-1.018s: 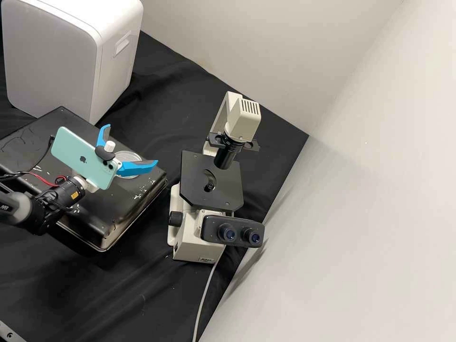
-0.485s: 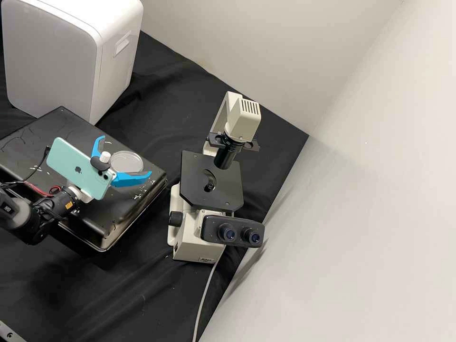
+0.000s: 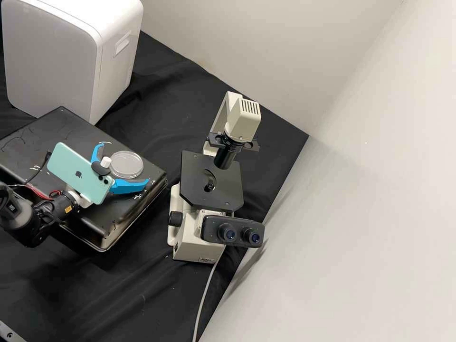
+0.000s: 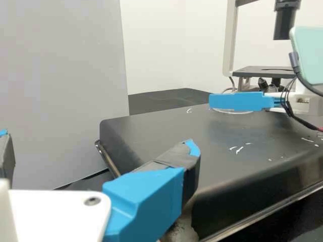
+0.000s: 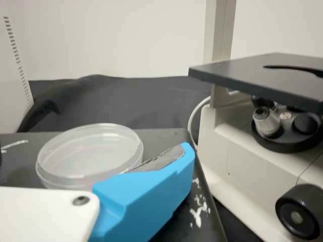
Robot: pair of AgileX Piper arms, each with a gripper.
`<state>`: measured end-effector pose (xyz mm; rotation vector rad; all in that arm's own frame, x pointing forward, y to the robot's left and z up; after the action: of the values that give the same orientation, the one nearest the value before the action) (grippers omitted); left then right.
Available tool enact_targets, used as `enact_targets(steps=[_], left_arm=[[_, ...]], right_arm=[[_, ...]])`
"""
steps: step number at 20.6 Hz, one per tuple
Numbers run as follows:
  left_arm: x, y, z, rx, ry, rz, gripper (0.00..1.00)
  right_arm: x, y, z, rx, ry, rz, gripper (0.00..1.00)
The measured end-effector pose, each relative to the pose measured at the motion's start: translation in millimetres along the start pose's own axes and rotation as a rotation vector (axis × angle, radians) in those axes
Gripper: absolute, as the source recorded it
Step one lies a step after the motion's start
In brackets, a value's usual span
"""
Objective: Place the petri dish on the microscope
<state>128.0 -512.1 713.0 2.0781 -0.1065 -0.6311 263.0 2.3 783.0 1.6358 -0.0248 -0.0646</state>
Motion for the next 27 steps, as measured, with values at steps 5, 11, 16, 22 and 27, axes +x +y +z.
enact_targets(steps=[5,11,16,22,27], left_arm=[[0.0,0.0,0.0,0.000,0.000,0.000,1.00],[0.3,0.3,-1.4,0.000,0.008,0.002,1.00],[0.3,0.3,-1.4,0.000,0.008,0.002,1.00],[0.3,0.3,-1.4,0.000,0.008,0.002,1.00],[0.3,0.3,-1.4,0.000,0.008,0.002,1.00]], right_arm=[[4.6,-3.7,4.9,0.003,-0.012,0.005,1.00],[13.4,-12.3,5.4,-0.004,-0.007,-0.001,1.00],[19.7,-16.2,6.2,-0.015,-0.012,-0.001,1.00],[23.7,-17.6,6.1,-0.022,-0.006,0.009,1.00],[28.3,-20.0,7.1,-0.032,-0.008,0.013,1.00]])
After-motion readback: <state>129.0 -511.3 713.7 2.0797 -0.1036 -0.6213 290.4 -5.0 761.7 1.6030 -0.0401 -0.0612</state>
